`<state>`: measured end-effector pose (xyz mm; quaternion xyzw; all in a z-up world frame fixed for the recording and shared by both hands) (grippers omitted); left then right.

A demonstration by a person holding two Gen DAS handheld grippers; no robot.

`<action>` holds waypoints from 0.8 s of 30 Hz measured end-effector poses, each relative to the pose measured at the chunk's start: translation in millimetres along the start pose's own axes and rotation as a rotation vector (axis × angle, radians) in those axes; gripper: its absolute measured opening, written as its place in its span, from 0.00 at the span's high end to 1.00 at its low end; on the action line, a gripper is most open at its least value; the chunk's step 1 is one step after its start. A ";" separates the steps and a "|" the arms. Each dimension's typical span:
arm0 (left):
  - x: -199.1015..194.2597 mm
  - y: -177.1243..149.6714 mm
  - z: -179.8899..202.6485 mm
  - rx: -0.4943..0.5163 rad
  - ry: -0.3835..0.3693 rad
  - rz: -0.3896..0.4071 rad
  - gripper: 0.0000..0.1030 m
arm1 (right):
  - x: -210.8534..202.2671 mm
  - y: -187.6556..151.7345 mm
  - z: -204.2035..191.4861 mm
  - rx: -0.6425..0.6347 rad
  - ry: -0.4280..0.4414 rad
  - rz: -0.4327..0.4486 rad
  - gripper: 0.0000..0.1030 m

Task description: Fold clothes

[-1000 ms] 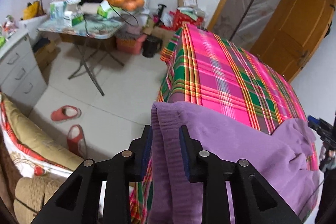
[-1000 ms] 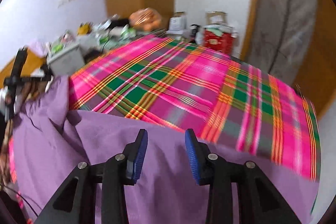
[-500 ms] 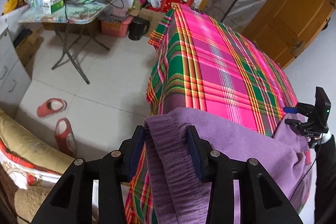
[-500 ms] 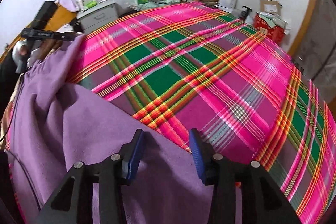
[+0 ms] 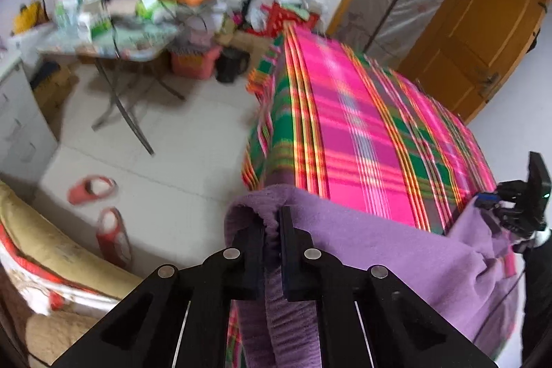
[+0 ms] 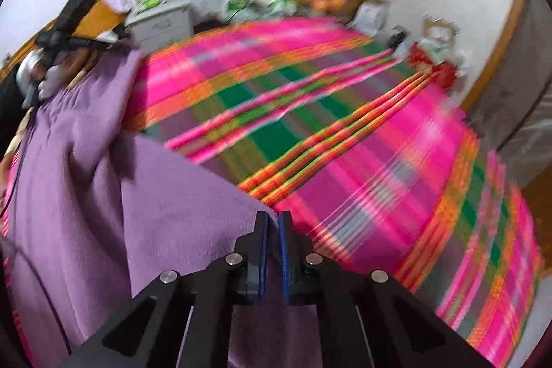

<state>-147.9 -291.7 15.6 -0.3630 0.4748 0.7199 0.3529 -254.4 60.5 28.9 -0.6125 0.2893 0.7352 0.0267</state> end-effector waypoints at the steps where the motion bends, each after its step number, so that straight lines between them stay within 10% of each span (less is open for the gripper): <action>1: -5.9 2.8 0.5 0.001 0.015 0.020 0.94 | -7.5 2.6 5.3 0.030 -0.027 0.026 0.93; 12: -14.0 40.4 -0.4 -0.008 0.054 0.126 0.94 | -13.2 5.0 60.7 0.307 -0.157 0.100 0.93; 24: 27.1 30.6 -30.9 -0.057 0.077 -0.048 0.81 | 2.3 1.4 68.7 0.382 -0.193 0.039 0.90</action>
Point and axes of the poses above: each gripper's, at about its wrist camera, not at the fingertips, and x roughly the way its jaws point, z to its right, y to its top, the point moved 2 cm from there along x, roughly the way its jaws point, and after that the axes turned 12 degrees about -z, right-handed, at the moved point
